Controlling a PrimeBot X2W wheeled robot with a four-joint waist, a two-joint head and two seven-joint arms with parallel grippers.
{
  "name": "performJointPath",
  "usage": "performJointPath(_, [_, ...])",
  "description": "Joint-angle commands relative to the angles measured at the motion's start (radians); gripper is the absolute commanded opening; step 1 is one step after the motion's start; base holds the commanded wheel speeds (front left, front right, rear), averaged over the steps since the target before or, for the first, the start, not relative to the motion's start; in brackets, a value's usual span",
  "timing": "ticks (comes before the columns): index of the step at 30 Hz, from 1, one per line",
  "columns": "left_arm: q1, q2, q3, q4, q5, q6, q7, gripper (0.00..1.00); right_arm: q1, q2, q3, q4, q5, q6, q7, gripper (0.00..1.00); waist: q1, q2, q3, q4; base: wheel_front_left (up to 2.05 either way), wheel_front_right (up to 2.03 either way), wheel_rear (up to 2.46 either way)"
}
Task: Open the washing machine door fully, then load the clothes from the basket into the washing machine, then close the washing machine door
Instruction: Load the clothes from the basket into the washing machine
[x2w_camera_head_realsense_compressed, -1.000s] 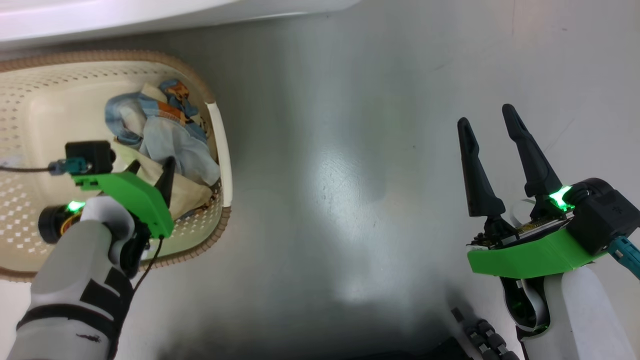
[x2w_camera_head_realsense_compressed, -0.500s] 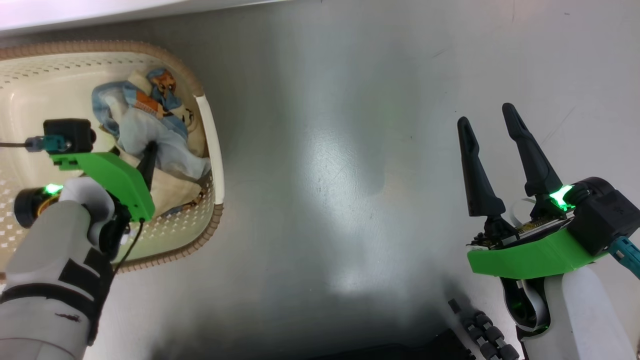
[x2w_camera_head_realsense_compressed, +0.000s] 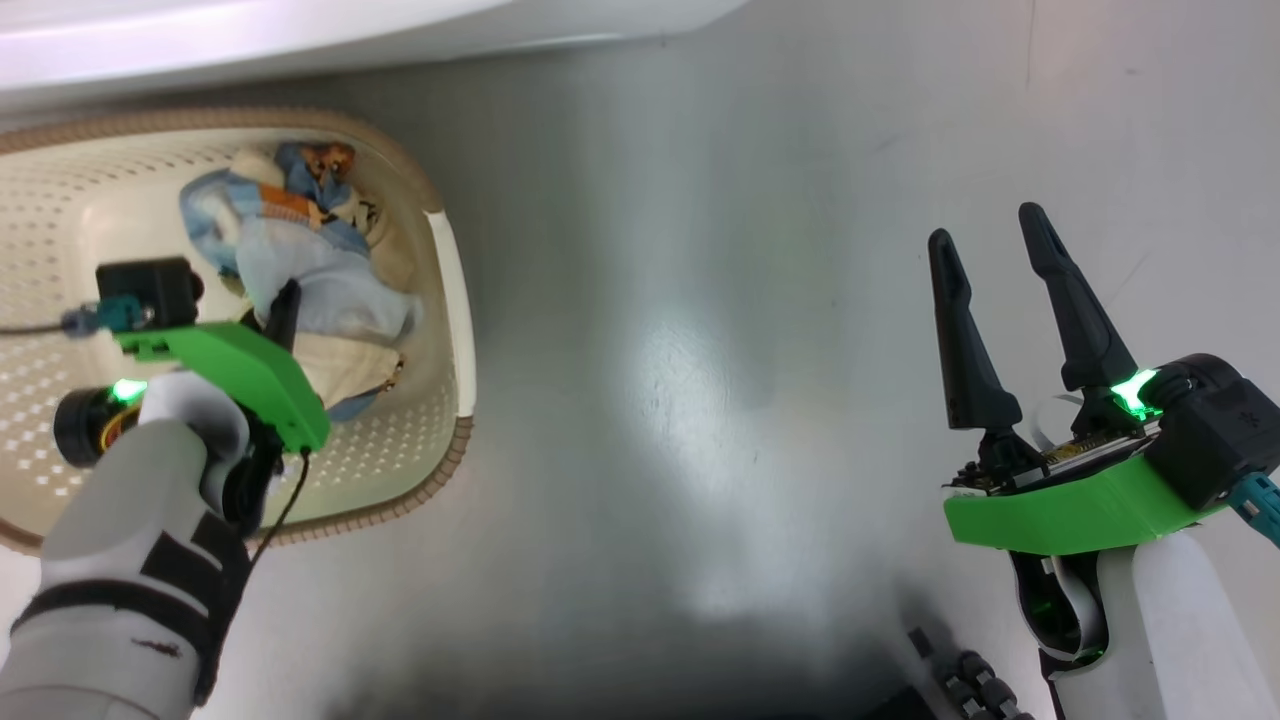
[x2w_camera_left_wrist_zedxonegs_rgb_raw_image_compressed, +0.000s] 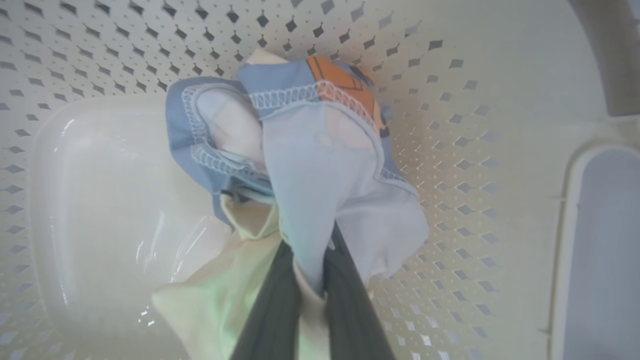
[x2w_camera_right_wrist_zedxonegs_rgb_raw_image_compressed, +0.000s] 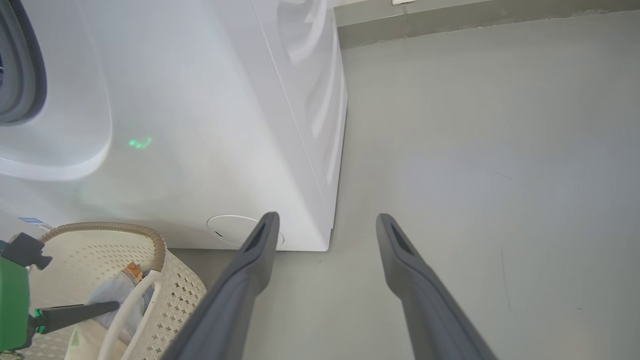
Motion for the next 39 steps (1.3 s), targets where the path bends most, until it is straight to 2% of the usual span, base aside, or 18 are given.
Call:
performJointPath(1, [0.051,0.042,0.011,-0.006,-0.006,-0.001,-0.024,0.0,0.032,0.008,0.018,-0.017,-0.013,0.001,-0.005,1.0,0.0,0.0,-0.033,0.012,0.0,0.0,0.0])
performJointPath(6, [0.091,0.051,0.019,-0.015,-0.028,-0.002,-0.101,0.0,0.036,0.002,0.019,-0.004,-0.012,0.001,-0.005,1.0,0.0,0.0,-0.096,0.024,0.0,0.0,0.0])
performJointPath(10, [0.125,0.067,0.05,-0.05,-0.018,0.0,-0.122,0.0,0.044,-0.003,0.026,0.009,-0.009,0.001,-0.005,1.0,0.0,0.0,-0.15,0.034,0.0,0.0,0.0])
performJointPath(16, [0.242,0.079,0.199,-0.258,0.051,0.031,-0.123,0.0,0.062,-0.011,0.033,0.029,-0.004,0.001,-0.005,1.0,0.0,0.0,-0.238,0.051,0.0,0.0,0.0])
performJointPath(27, [0.525,0.016,0.491,-0.651,0.232,0.059,-0.123,0.0,0.114,-0.023,0.065,0.072,0.008,0.001,-0.005,1.0,0.0,0.0,-0.411,0.061,0.0,0.0,0.0])
performJointPath(33, [0.623,-0.031,0.588,-0.808,0.325,0.053,-0.123,0.0,0.134,-0.035,0.075,0.086,0.011,0.001,-0.005,1.0,0.0,0.0,-0.491,0.061,0.0,0.0,0.0])
performJointPath(39, [0.683,-0.065,0.649,-0.906,0.383,0.04,-0.123,0.0,0.154,-0.035,0.087,0.103,0.017,0.001,-0.005,1.0,0.0,0.0,-0.563,0.06,0.0,0.0,0.0])
